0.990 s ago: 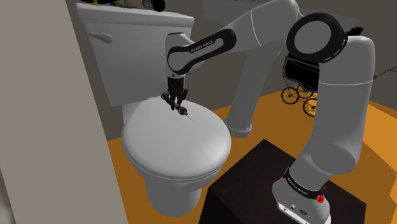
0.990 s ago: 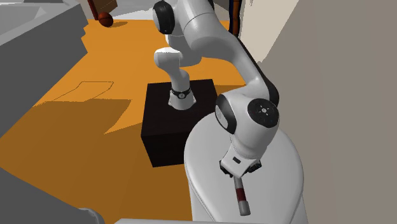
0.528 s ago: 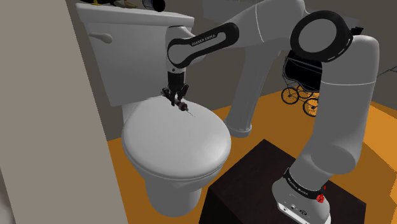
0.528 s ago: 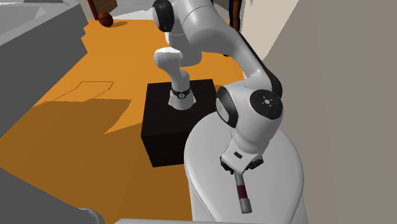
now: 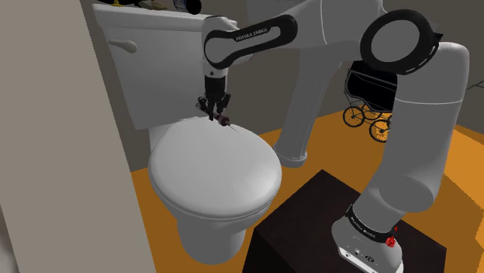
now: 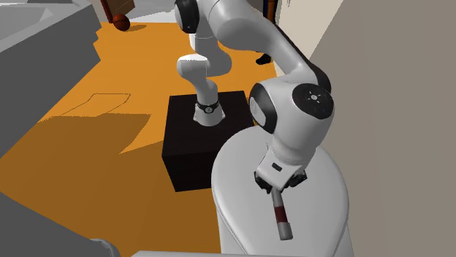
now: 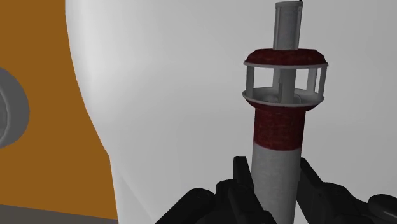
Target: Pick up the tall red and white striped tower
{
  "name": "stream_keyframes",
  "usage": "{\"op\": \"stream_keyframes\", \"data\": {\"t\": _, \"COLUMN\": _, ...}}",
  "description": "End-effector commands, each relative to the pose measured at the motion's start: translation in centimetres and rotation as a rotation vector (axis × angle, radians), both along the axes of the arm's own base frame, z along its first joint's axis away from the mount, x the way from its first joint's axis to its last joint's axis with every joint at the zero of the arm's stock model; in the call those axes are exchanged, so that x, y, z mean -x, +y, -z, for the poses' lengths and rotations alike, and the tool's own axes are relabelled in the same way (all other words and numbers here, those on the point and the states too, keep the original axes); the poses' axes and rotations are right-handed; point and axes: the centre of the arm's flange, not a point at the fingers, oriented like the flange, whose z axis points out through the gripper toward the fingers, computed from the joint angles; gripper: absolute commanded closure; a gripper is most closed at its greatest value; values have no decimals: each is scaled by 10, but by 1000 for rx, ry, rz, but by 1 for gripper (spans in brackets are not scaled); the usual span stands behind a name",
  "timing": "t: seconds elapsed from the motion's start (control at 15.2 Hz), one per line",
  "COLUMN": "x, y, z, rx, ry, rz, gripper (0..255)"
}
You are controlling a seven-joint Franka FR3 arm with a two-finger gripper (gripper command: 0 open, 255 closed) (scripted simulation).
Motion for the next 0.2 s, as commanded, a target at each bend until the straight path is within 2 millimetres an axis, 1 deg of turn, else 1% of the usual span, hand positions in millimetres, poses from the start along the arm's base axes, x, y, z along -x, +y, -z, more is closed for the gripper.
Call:
{"op": "stream_keyframes", "data": {"t": 0.0, "x": -1, "y": 0, "z": -11, "rx": 0, "ry": 0, "rz": 0, "gripper": 255}}
{"op": "stream_keyframes", "data": {"t": 0.13, "x": -1, "y": 0, "z": -12, "rx": 0, "ry": 0, "rz": 0, "gripper": 255}}
